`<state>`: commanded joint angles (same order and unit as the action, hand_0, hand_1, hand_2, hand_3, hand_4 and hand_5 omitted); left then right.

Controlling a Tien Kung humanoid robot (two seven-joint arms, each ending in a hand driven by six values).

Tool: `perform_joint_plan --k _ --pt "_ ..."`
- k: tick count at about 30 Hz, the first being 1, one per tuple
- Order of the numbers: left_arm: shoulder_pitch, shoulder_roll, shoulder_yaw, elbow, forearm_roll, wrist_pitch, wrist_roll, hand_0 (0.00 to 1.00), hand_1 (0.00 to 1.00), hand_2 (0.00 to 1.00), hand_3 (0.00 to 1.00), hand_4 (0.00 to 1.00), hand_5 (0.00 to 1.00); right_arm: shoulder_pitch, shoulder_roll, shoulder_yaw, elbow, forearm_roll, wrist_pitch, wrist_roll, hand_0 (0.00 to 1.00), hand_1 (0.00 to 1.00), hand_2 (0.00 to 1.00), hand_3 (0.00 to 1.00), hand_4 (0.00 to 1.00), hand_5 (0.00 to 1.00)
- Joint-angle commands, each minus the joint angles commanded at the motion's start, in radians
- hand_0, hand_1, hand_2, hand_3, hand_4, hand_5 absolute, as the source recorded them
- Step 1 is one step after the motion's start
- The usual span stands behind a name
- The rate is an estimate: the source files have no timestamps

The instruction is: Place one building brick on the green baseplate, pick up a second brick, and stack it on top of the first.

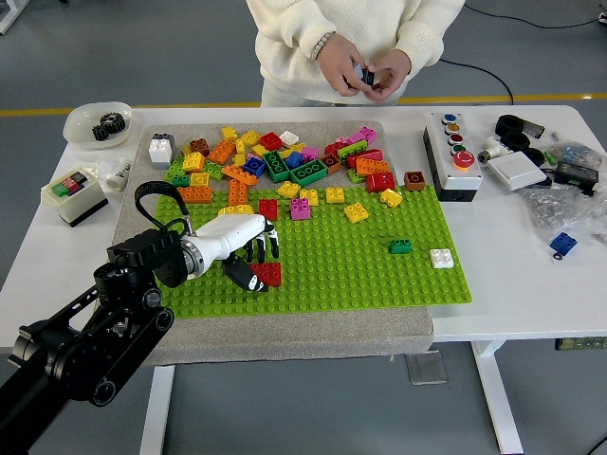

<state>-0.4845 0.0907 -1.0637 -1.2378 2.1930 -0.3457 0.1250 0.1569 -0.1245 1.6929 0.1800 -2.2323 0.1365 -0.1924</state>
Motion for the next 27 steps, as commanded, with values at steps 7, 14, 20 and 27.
perform_joint_plan --k 7,14,20,27 --pt "-0.001 -0.001 0.001 0.006 -0.005 0.013 -0.005 0.495 0.384 0.409 0.482 0.960 0.002 0.000 0.001 -0.002 0.000 -0.001 0.001 0.001 0.746 0.657 0.726 0.621 0.842 0.313" --pt "-0.001 -0.001 -0.001 0.008 -0.006 0.014 -0.010 0.493 0.384 0.409 0.475 0.975 0.002 -0.002 0.001 -0.002 0.000 -0.003 0.002 0.001 0.746 0.657 0.726 0.621 0.842 0.313" --pt "-0.002 0.000 -0.003 0.007 -0.001 0.007 -0.013 0.494 0.388 0.411 0.471 0.973 0.002 -0.002 0.001 0.000 0.000 -0.004 0.002 0.002 0.747 0.657 0.726 0.621 0.842 0.313" --pt "-0.004 -0.001 -0.004 0.008 -0.002 0.009 -0.013 0.494 0.388 0.410 0.467 0.965 0.002 -0.001 0.001 0.000 0.000 -0.003 0.002 0.002 0.747 0.656 0.726 0.620 0.842 0.313"
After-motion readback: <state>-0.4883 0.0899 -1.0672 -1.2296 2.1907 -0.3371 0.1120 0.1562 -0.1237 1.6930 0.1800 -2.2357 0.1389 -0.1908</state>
